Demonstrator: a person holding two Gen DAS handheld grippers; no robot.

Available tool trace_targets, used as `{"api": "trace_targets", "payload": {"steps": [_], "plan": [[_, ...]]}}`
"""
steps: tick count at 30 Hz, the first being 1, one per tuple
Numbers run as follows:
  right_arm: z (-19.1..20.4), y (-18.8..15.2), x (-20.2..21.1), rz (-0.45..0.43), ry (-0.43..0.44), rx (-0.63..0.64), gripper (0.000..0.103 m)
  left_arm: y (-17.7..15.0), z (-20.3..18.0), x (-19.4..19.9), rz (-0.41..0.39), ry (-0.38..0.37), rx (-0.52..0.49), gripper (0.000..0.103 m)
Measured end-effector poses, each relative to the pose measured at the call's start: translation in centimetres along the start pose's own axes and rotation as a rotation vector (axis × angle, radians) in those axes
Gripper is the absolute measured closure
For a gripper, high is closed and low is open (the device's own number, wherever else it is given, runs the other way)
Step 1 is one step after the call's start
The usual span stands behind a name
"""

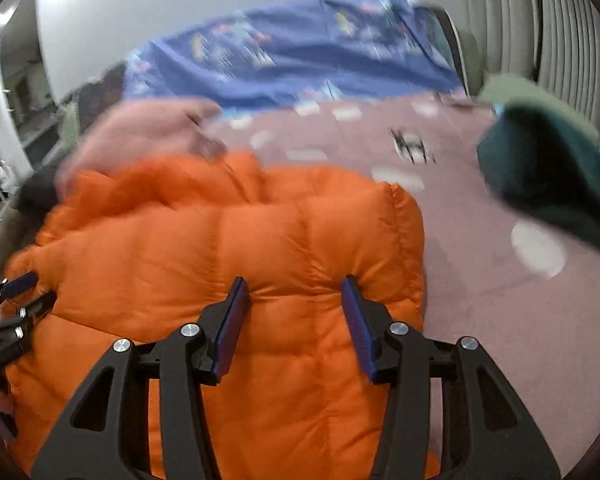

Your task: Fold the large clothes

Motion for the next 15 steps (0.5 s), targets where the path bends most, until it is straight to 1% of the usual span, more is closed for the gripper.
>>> {"api": "trace_targets", "payload": {"steps": [1, 2, 4, 7, 10, 12, 15], "plan": [[-0.3, -0.1, -0.2, 0.003, 0.006, -0.01, 0.051, -0.1, -0.2, -0.4, 0.004, -0.008, -0.001, 0.039], [-0.3, -0.1, 0.1, -0.007, 0.003, -0.013, 0.051, -0.3, -0.2, -0.4, 0.004, 0.001, -0.004, 0.038], [0.0, -0.2, 0.5, -0.023, -0.02, -0.001, 0.047, -0.6, -0.4, -0.5, 0.002, 0.018, -0.01, 0.036], [0.2, -0.3, 0.3, -0.02, -0.035, 0.004, 0.045, -0.9, -0.2, -0.5, 0.009, 0.005, -0.001, 0.036], [0.3, -0.3, 0.5, -0.021, -0.043, 0.006, 0.044, -0.5, -0.2, -0.6, 0.012, -0.002, 0.007, 0.035], [0.4, -0.3, 1.7, -0.019, -0.057, 0.008, 0.044, -0.3, 0.1, -0.1, 0.006, -0.012, 0.015, 0.034], [0.4, -1.3, 5.5, -0.051, -0.048, 0.028, 0.043, -0.7, 1.5, 2.3, -0.008, -0.033, 0.056, 0.033]]}}
Point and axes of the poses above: each gripper's, at about its wrist camera, not at the fingertips, and x roughly against the way its jaws point, z to its left, y to its top, the point moved 2 cm from there along -x, roughly the way its jaws point, and after that the axes turned 5 degrees about z, right-handed, at the moved point
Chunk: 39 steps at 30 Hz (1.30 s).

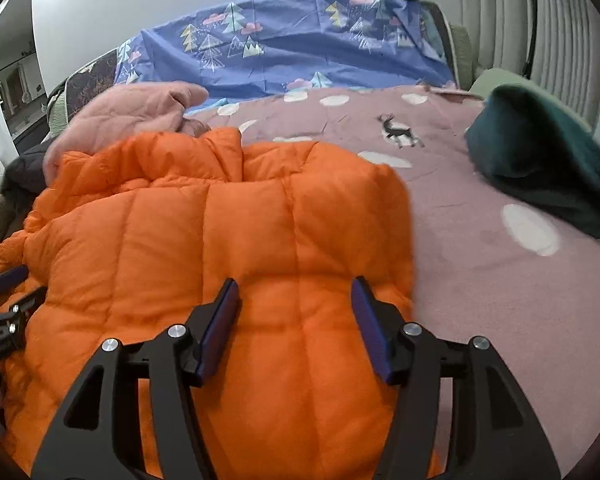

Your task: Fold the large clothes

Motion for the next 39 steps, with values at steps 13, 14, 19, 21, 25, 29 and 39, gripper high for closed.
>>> {"api": "trace_targets", "payload": {"steps": [13, 14, 19, 21, 25, 29, 39], "plan": [[-2.1, -6.3, 5.5, 0.049, 0.075, -0.054, 0.042, -7.4, 2.6, 5.9, 0.039, 0.071, -0.048, 0.024], [-2.4, -6.6, 6.2, 0.046, 0.074, -0.053, 0.042, -7.7, 3.0, 6.8, 0.025, 0.06, -0.04, 0.022], [-5.3, -10.2, 8.4, 0.083, 0.092, -0.103, 0.042, -10.5, 5.6, 10.0, 0.021, 0.008, 0.009, 0.02], [-6.2, -11.9, 9.0, 0.099, 0.135, -0.135, 0.042, -12.3, 6.4, 10.6, 0.05, -0.055, 0.04, 0.02], [-6.6, -15.2, 10.6, 0.118, 0.229, -0.168, 0.042, -15.6, 6.1, 10.9, 0.099, -0.181, 0.064, 0.02], [-6.2, -18.0, 13.0, 0.114, 0.266, -0.169, 0.042, -18.5, 4.7, 11.7, 0.128, -0.294, 0.077, 0.02], [-5.9, -22.4, 16.4, 0.116, 0.348, -0.163, 0.088, -23.4, 1.5, 15.9, 0.125, -0.396, 0.06, 0.033]]}}
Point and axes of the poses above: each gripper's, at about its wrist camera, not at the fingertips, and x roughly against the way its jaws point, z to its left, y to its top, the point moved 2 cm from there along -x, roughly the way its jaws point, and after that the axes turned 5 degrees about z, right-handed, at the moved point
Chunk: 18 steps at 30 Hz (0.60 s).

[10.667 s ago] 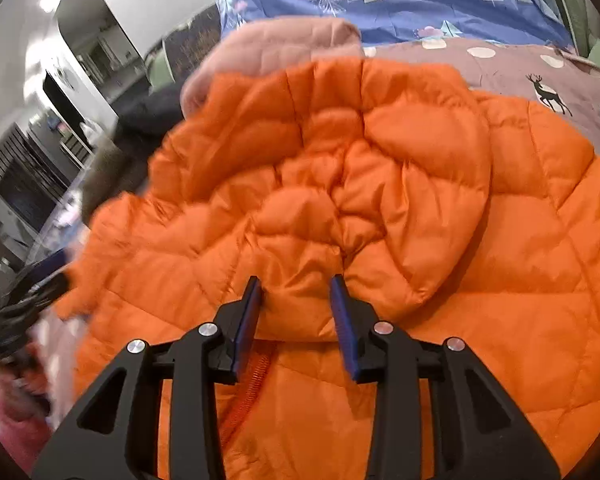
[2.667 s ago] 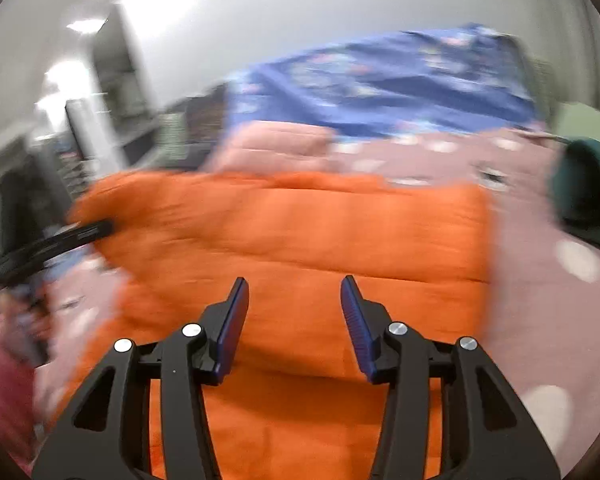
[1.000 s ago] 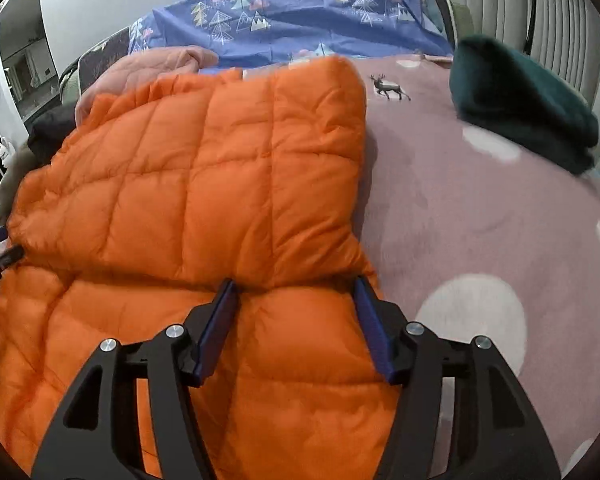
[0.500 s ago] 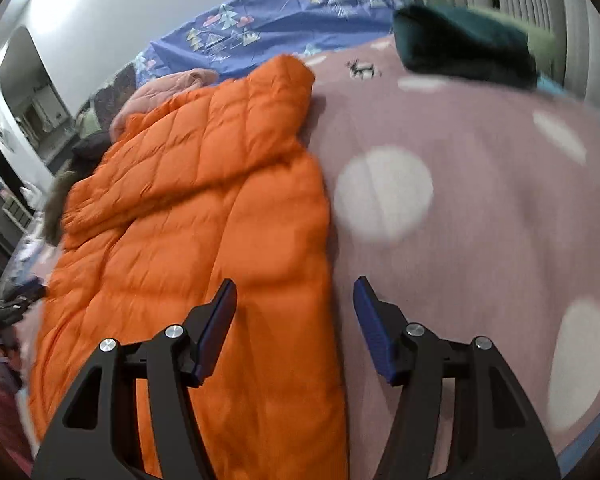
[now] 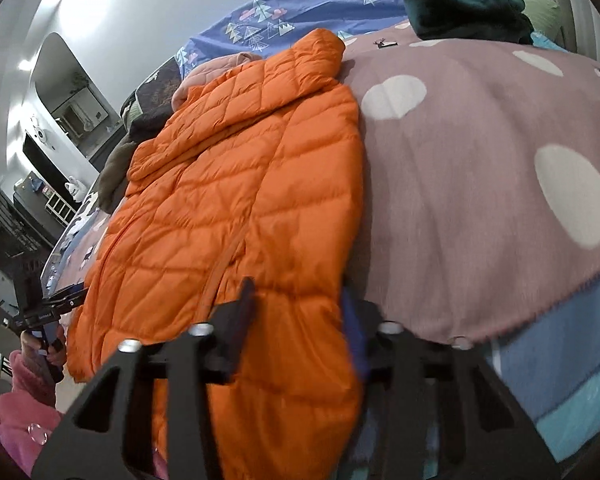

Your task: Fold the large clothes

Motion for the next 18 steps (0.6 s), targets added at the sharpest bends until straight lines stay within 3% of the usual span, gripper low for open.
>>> {"api": "trace_targets", "payload": {"steps": [2, 3, 4, 11, 16, 18], "plan": [[0.1, 0.3, 0.8, -0.033, 0.018, -0.016, 0.098, -0.2, -0.6, 0.6, 0.004, -0.007, -0.015, 0.077], [0.3, 0.6, 1.4, -0.056, 0.035, -0.021, 0.1, 0.0, -1.0, 1.1, 0.004, -0.021, -0.015, 0.088], [0.9, 1.2, 2.5, -0.098, 0.06, -0.016, 0.1, 0.3, -1.0, 1.6, -0.01, -0.014, -0.02, 0.092], [5.7, 4.2, 9.9, -0.313, 0.106, 0.104, 0.101, 4.1, -4.0, 10.6, -0.293, 0.077, -0.126, 0.094], [7.5, 5.9, 14.5, -0.47, 0.122, 0.172, 0.102, 6.3, -4.6, 15.9, -0.451, 0.1, -0.137, 0.093], [7.7, 7.5, 14.9, -0.516, 0.105, 0.181, 0.103, 7.4, -4.5, 16.4, -0.48, 0.102, -0.131, 0.092]]}}
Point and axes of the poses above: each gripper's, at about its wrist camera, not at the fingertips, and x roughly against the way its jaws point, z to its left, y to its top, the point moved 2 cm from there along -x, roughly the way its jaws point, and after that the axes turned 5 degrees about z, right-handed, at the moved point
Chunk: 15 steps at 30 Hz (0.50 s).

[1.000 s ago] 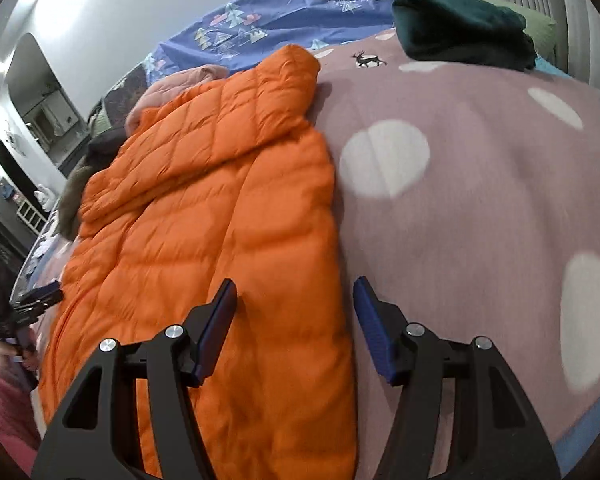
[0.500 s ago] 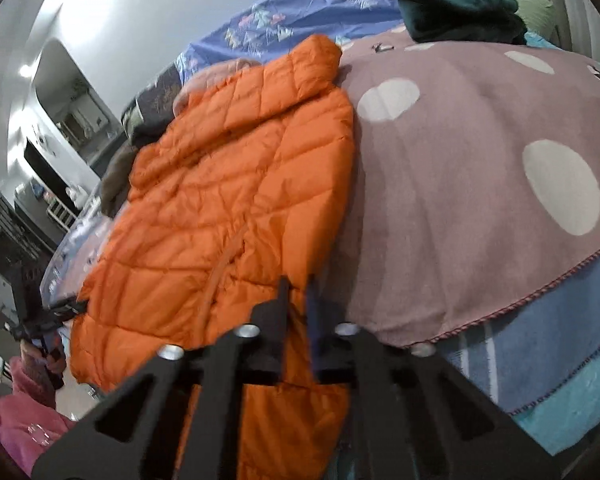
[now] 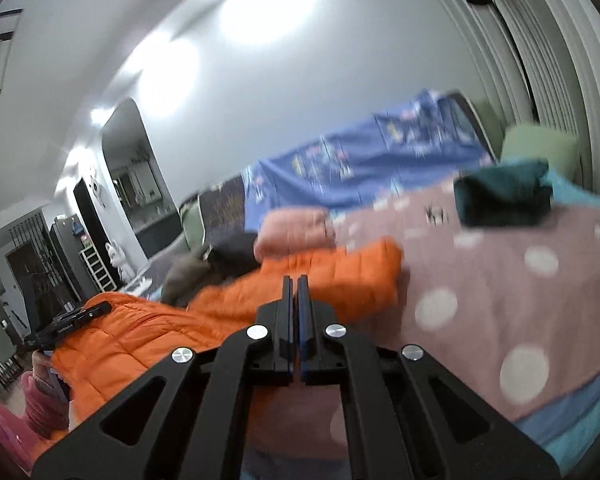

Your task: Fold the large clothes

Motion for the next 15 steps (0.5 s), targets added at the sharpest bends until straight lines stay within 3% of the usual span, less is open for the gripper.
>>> {"api": "trace_targets", "payload": {"steps": [5, 8, 11, 13, 15], "plan": [[-2.4, 1.1, -5.1, 0.031, -0.025, -0.052, 0.103, 2.1, 1.6, -4.3, 0.024, 0.007, 0.051, 0.09], [-4.1, -1.3, -9.5, 0.19, -0.089, -0.083, 0.103, 1.4, 2.0, -8.1, 0.091, 0.044, 0.054, 0.09], [-5.5, -5.3, -10.4, 0.333, -0.117, -0.08, 0.102, -1.3, 2.4, -10.1, 0.153, 0.042, 0.068, 0.091], [-6.5, -7.9, -9.4, 0.381, -0.129, -0.112, 0.091, -2.6, 3.2, -10.7, 0.181, 0.03, 0.101, 0.091], [-7.7, -10.6, -7.3, 0.4, -0.126, -0.186, 0.072, -3.3, 4.0, -10.8, 0.186, 0.013, 0.135, 0.091]]}}
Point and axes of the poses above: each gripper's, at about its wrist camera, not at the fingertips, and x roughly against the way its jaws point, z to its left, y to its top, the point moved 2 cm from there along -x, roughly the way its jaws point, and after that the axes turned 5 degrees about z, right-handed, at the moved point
